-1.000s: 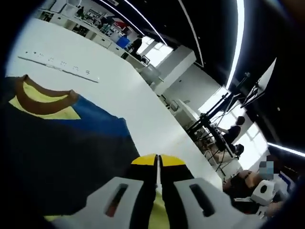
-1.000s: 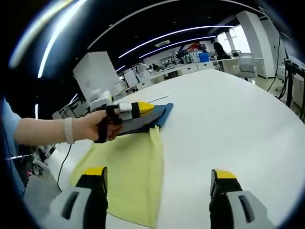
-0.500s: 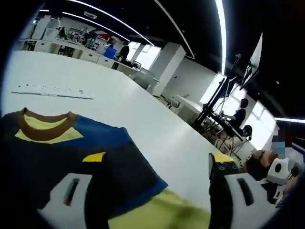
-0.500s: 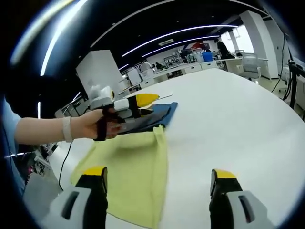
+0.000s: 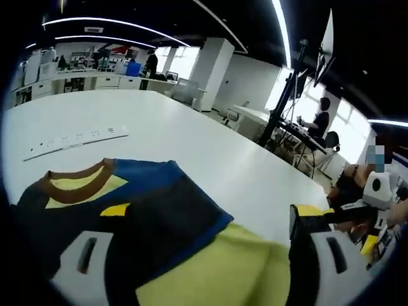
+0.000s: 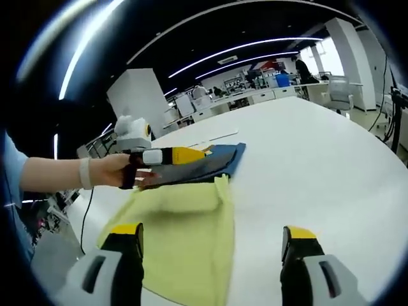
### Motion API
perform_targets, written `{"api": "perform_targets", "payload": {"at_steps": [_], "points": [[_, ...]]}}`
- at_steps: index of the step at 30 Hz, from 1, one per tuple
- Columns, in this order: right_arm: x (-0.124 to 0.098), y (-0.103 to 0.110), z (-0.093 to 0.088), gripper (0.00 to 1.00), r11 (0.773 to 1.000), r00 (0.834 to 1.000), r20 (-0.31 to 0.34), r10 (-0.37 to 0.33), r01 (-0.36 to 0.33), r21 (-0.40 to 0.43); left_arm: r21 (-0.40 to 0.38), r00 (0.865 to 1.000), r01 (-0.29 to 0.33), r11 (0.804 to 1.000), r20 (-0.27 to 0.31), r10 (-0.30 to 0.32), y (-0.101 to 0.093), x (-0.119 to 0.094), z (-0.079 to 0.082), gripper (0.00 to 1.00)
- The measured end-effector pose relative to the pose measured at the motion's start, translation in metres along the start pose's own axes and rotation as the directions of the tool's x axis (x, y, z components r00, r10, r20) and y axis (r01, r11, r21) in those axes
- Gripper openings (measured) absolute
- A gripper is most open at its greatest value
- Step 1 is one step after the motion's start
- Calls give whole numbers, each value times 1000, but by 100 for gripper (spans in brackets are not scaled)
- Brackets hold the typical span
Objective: Fold the garment on the visible template until the final outline fits inside the template.
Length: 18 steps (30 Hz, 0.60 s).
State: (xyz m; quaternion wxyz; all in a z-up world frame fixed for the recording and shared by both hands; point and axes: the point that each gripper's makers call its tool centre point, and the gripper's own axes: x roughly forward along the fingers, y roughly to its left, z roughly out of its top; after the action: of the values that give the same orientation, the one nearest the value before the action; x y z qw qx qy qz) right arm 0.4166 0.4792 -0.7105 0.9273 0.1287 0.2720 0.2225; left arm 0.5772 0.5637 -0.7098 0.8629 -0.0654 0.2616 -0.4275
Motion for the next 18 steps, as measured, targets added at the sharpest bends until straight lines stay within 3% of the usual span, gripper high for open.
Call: {"api": "perform_targets", "payload": {"at_steps": [7,18], "points": [[-5,7,7,90,1000,1000,17,-2,2,-27,12,1000,-5,1000,-22,5,1,-29,-11,96],[-11,18,1,89,998,1000,-2,-2,2,-60,62,999,-22,998,-40,24,5,-104,-38,94]]}}
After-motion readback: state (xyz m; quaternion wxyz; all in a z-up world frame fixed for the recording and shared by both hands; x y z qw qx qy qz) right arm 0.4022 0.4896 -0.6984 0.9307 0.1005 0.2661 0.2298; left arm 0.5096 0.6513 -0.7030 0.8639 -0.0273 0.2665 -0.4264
